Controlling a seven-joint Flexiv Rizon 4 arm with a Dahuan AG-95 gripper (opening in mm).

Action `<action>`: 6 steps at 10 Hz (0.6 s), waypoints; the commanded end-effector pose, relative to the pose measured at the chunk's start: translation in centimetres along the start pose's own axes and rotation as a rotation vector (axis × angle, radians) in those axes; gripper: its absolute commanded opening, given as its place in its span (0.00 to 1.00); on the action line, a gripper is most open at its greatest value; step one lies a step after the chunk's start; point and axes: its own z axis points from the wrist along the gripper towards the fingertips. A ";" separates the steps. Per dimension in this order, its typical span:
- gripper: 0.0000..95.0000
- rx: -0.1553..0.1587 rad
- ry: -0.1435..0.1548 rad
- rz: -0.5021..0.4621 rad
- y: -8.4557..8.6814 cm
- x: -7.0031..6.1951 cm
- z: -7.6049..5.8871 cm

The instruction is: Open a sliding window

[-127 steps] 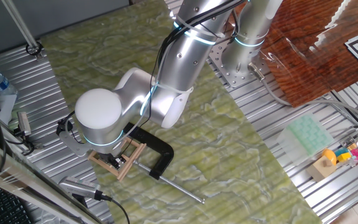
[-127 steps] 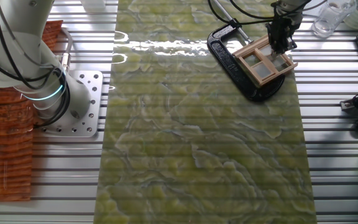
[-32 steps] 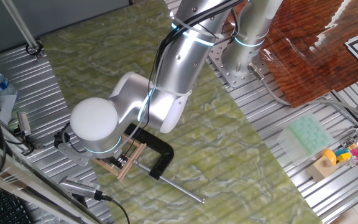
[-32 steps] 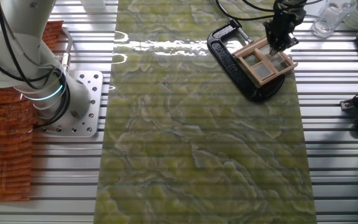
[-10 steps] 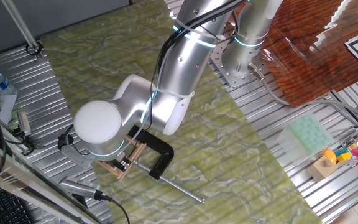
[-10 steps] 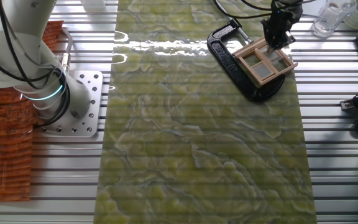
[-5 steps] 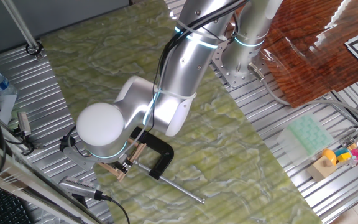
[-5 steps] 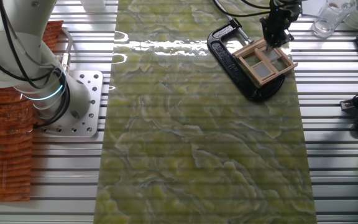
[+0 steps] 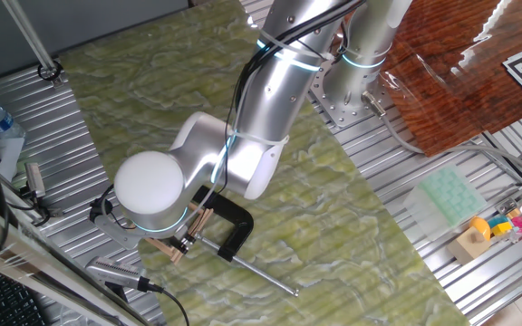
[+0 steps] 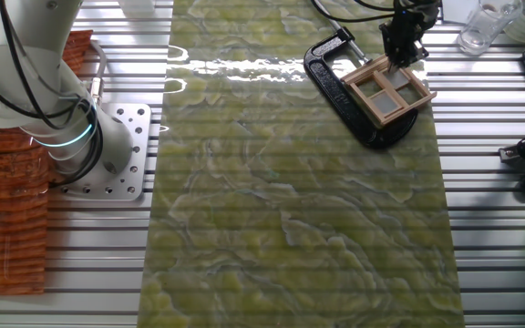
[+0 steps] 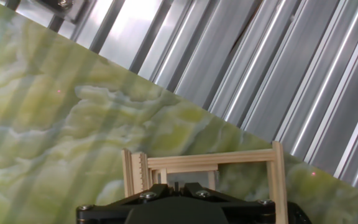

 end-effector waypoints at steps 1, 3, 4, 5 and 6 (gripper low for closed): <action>0.00 -0.004 0.000 0.006 0.1 0.0 0.0; 0.00 -0.002 0.001 0.004 0.1 0.0 0.1; 0.00 -0.001 0.000 0.005 0.1 0.0 0.0; 0.00 0.001 -0.001 0.006 0.1 0.0 0.0; 0.00 0.003 -0.003 0.008 0.1 0.0 0.0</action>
